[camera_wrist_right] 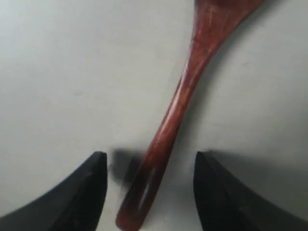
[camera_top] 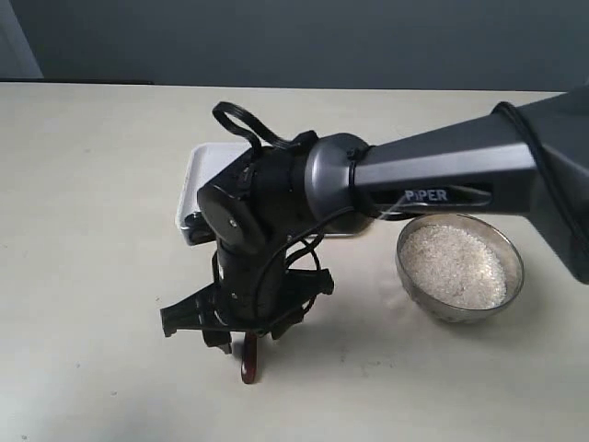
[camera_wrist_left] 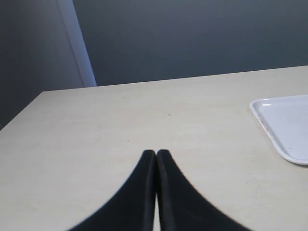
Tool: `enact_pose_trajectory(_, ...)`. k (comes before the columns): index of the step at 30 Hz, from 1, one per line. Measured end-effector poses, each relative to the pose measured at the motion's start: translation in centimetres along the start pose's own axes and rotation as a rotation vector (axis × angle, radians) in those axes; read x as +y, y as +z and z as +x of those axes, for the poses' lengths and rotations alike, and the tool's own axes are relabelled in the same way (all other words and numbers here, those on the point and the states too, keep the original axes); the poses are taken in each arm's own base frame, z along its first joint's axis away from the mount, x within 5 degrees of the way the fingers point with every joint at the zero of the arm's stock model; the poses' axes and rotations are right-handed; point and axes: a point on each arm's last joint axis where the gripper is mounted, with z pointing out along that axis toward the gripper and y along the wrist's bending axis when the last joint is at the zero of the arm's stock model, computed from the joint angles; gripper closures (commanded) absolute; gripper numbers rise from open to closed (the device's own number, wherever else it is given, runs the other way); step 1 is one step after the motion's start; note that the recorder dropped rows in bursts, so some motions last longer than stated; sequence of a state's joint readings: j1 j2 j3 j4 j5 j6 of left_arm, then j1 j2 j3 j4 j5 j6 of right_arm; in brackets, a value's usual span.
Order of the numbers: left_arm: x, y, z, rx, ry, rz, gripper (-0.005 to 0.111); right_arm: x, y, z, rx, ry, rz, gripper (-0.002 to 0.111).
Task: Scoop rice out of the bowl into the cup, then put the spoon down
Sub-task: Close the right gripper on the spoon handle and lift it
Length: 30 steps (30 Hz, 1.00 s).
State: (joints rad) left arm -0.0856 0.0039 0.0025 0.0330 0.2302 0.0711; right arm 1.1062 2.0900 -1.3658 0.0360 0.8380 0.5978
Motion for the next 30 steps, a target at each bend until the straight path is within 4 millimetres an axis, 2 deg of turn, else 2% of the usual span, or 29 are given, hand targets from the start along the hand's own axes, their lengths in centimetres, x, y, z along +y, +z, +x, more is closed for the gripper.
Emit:
enact_pose_trajectory(6, 0.0, 0.0, 0.0, 0.0, 0.0, 0.0, 0.106, 0.0, 0.5, 0.0, 0.01, 0.004, 0.007, 0.096)
enact_pose_trajectory(9, 0.0, 0.0, 0.0, 0.0, 0.0, 0.0, 0.106, 0.0, 0.5, 0.0, 0.008, 0.004, 0.006, 0.107)
enact_pose_trajectory(15, 0.0, 0.0, 0.0, 0.0, 0.0, 0.0, 0.106, 0.0, 0.5, 0.0, 0.008, -0.023, 0.006, 0.109)
enact_pose_trajectory(21, 0.0, 0.0, 0.0, 0.0, 0.0, 0.0, 0.106, -0.5, 0.3, 0.5, 0.068, -0.171, 0.049, 0.109)
enact_pose_trajectory(24, 0.0, 0.0, 0.0, 0.0, 0.0, 0.0, 0.106, -1.0, -1.3, 1.0, 0.103, -0.258, 0.094, 0.109)
enact_pose_trajectory(30, 0.0, 0.0, 0.0, 0.0, 0.0, 0.0, 0.106, -2.2, -7.4, 1.6, 0.042, -0.393, 0.145, 0.109)
